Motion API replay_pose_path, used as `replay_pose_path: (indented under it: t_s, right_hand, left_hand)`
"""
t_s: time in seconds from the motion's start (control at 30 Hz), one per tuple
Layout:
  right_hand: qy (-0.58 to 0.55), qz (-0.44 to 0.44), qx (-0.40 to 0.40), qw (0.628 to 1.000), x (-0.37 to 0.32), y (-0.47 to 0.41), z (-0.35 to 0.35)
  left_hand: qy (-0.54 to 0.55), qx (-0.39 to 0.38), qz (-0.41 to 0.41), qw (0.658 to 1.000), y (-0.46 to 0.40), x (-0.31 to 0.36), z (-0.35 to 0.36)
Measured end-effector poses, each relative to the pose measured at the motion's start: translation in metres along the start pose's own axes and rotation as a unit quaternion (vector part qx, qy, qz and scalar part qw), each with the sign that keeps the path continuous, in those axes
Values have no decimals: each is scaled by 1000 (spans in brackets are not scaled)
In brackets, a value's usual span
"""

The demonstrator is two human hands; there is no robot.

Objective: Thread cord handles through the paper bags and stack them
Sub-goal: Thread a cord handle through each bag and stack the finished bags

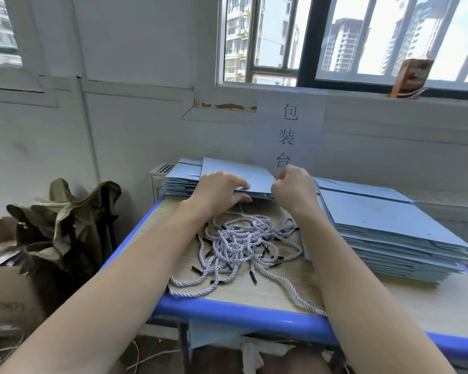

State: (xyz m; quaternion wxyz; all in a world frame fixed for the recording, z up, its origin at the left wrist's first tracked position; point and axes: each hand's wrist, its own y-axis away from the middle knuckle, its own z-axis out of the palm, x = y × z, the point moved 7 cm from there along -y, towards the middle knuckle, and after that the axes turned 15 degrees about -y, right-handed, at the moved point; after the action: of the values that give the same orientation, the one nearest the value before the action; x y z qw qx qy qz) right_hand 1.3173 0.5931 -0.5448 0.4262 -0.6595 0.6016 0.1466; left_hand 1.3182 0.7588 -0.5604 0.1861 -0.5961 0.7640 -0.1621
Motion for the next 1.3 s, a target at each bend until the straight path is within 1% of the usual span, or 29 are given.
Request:
replay_pose_path:
  t_s: [0.07,0.1,0.17,0.23,0.27,0.3,0.33,0.47,0.53,0.6,0.67,0.73,0.77,0.8,0.83,0.9,0.93,0.97,1.0,1.03,1.07,1.2,1.23,1.3]
  right_hand:
    - [-17,-11,-27,999,-5,4,0]
    - [-30,-12,-52,998,-7,6,1]
    - [-38,-9,-132,990,-10,10,10]
    - [-7,-8,-242,970,-12,20,26]
    - [10,-14,-283,959,-12,23,33]
    - [22,-24,-304,952,-12,25,39]
    - [30,-38,-308,950,-13,26,41]
    - [54,-67,-290,953,-16,24,38]
    - [43,-71,-264,961,-19,22,33]
    - [1,-67,-212,975,-22,16,25]
    - [-66,-62,-136,987,-23,9,14]
    - [-140,-50,-59,987,-19,2,2]
    - [-190,-27,-37,981,-14,-1,-1]
    - [-254,12,-28,967,-7,-4,-1]
    - [-327,58,-29,943,1,-5,-1]
    - [-473,139,-51,868,9,-5,3]
    - [-533,159,-64,828,10,-6,5]
    - [-577,164,-73,797,9,-6,5]
    - [-600,159,-77,780,9,-7,4]
    - [-605,149,-78,779,8,-8,4]
    - [-594,135,-75,789,7,-8,3]
    - [-513,105,-76,849,4,-5,8]
    - [-501,102,-79,856,4,-4,9]
    - [-507,97,-87,852,3,-2,11]
  left_hand:
    - [44,-7,-6,999,1,-7,2]
    - [62,-11,-7,998,1,-12,4]
    - [68,-19,-16,997,2,-25,5]
    - [67,-30,-33,997,2,-35,6]
    - [73,-33,-37,996,2,-38,6]
    - [78,-36,-37,996,2,-38,6]
    - [81,-38,-35,995,3,-37,6]
    - [68,-36,-32,997,4,-34,3]
    - [69,-31,-31,997,4,-34,1]
    - [66,-34,-31,997,5,-34,1]
    - [55,-42,-32,997,5,-34,1]
    - [35,-38,-41,998,6,-33,0]
    - [22,-27,-47,998,5,-33,-2]
    - [11,-14,-55,998,5,-32,-5]
    - [1,-3,-61,998,5,-31,-7]
    - [-8,8,-66,998,5,-29,-10]
    - [-9,12,-68,998,6,-28,-11]
    - [-7,16,-68,998,6,-28,-11]
    - [-1,21,-66,998,6,-28,-11]
    - [9,27,-59,998,5,-28,-11]
    - [24,31,-46,998,5,-26,-11]
    - [81,44,12,996,3,-13,-10]
    - [98,49,20,994,3,-9,-11]
    - [128,54,34,990,4,-1,-13]
